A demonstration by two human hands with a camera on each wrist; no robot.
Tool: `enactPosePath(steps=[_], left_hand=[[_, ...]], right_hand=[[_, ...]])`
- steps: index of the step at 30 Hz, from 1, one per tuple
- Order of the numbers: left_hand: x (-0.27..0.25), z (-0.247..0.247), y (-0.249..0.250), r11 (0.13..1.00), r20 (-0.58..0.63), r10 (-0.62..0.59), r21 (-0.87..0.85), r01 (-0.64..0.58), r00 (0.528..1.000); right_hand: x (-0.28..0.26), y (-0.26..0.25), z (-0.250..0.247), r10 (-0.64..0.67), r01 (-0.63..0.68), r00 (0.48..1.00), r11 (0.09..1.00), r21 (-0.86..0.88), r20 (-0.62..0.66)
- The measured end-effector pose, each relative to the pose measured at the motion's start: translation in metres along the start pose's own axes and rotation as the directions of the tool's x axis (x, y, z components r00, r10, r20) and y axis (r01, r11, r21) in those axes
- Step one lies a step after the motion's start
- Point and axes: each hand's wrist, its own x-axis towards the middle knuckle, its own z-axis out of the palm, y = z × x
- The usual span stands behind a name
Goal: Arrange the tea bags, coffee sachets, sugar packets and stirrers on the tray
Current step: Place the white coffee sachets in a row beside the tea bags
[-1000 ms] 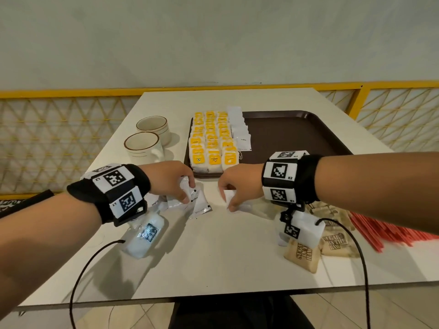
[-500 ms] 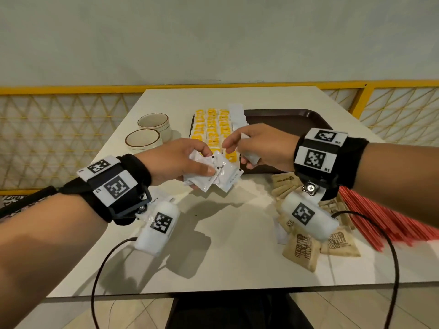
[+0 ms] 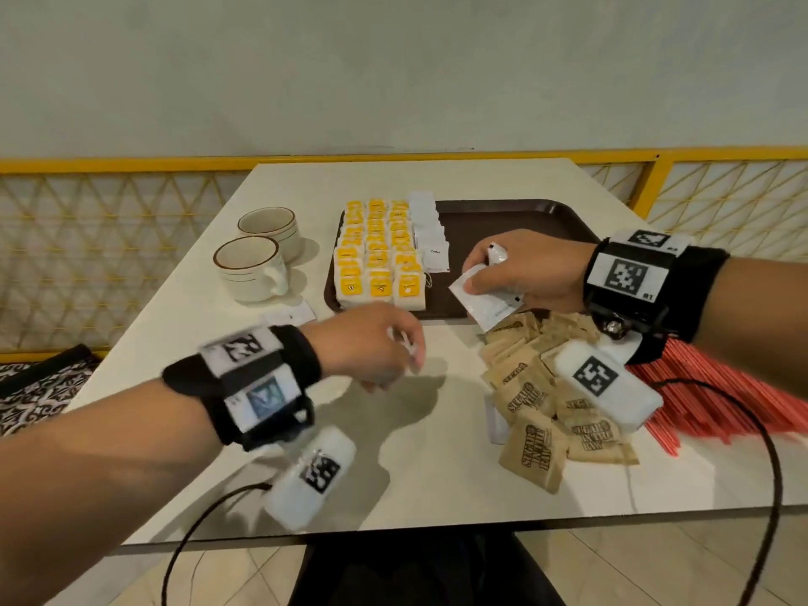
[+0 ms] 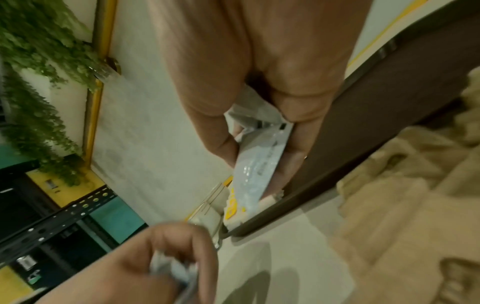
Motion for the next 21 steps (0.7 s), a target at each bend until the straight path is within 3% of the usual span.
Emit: enactPosePath(steps=[2,6,21], left_hand=[[0.006,0.020,0.012,0.976,0.117,-0.008,0.216,-0.018,0.993],[0.023,0.039,0.027,0.913,0.103,0.115,0.380,-0.146,0.988],[0.044,0.063,0.034,0.930,0.141,0.005,0.362,-0.056,0.990]], right_hand=[[-0.004,0.005,-0.004,0.025,-0.025,1.000,0.999,0.022,-0.012],[-0.009,0.019,-0.013,0.028,-0.029,0.999,0.999,-0.040,-0.027],[-0.022,0.038,-0.025,-0.071,0.068,0.996,0.996,-0.060,-0.056]])
